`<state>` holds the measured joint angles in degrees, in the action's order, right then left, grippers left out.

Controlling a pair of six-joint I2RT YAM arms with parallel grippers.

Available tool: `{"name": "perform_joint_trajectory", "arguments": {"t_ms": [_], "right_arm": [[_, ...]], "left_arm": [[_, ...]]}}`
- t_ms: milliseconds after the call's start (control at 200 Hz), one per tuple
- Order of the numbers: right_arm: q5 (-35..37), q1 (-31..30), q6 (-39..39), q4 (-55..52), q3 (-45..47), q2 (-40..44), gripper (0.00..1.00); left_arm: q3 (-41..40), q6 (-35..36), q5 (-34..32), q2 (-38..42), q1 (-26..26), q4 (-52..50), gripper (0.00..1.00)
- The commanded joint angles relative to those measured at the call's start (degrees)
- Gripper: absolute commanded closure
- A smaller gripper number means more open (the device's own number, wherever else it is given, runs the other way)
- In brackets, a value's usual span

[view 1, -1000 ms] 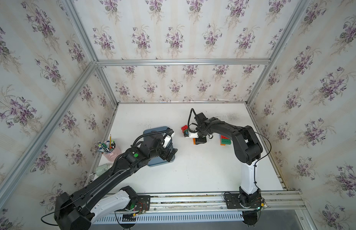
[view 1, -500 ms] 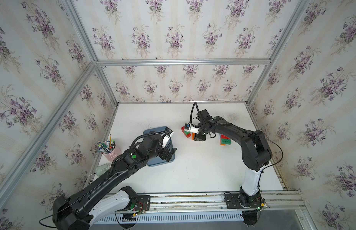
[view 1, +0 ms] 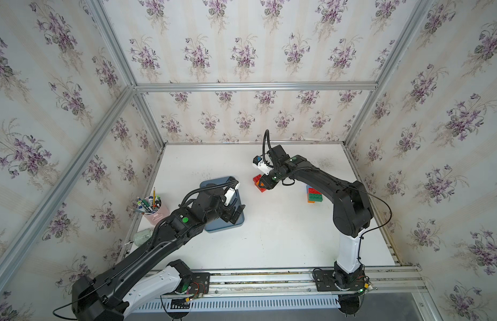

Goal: Assemble a rectangle with lego
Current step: Assemble the lego brick with the lego brick.

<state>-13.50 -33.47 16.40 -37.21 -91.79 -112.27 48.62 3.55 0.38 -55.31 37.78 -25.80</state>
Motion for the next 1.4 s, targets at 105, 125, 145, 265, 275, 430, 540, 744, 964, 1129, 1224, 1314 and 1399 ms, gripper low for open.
{"name": "perform_joint_trajectory", "arguments": {"t_ms": [105,125,145,265,275,430,540,744,964,1129,1224,1314,1399], "right_arm": [[-0.69,-0.09,-5.62,-5.55,-1.98,-2.63,0.61],[-0.61,-0.10,-5.53,-6.20,-2.51,-3.08,0.61],[-0.64,-0.10,-5.43,-6.95,-3.01,-3.62,0.61],[-1.02,0.03,-4.46,-8.83,-4.63,-5.72,0.61],[-0.85,0.04,-4.54,-8.69,-4.63,-5.80,0.61],[2.66,0.16,-5.89,-7.26,-4.58,-6.26,0.63],[3.87,0.37,-6.30,-7.69,-4.95,-7.28,0.63],[5.49,0.50,-7.21,-7.77,-4.51,-9.15,0.63],[6.88,0.43,-7.98,-7.85,-5.80,-10.46,0.63],[8.31,0.45,-8.58,-7.52,-6.84,-11.03,0.63],[9.16,0.43,-8.59,-7.73,-7.32,-11.30,0.63],[9.98,0.45,-8.50,-7.70,-7.36,-11.43,0.63],[10.80,0.45,-8.49,-7.96,-7.46,-11.79,0.63]], "left_arm": [[-0.21,-0.34,-0.47,0.37,-0.01,1.20,0.00],[-0.27,-0.37,-0.47,0.38,-0.06,1.20,0.00],[-0.28,-0.37,-0.49,0.42,-0.06,1.19,0.00],[-0.21,-0.39,-0.73,0.58,-0.09,1.28,0.00],[-0.26,-0.39,-0.78,0.56,-0.04,1.24,0.00],[-0.37,-0.13,-1.24,0.81,-0.03,1.28,0.00],[-0.29,-0.13,-1.17,0.68,-0.03,1.28,0.00],[-0.43,-0.11,-1.52,0.64,-0.09,1.19,0.00],[-0.31,-0.12,-1.69,0.49,-0.08,1.15,0.00],[-0.37,-0.12,-1.88,0.55,-0.03,1.19,0.00],[-0.42,-0.10,-2.00,0.55,-0.04,1.18,0.00],[-0.38,-0.12,-2.05,0.42,-0.07,1.19,0.00],[-0.38,-0.10,-2.05,0.45,-0.10,1.19,0.00]]}}
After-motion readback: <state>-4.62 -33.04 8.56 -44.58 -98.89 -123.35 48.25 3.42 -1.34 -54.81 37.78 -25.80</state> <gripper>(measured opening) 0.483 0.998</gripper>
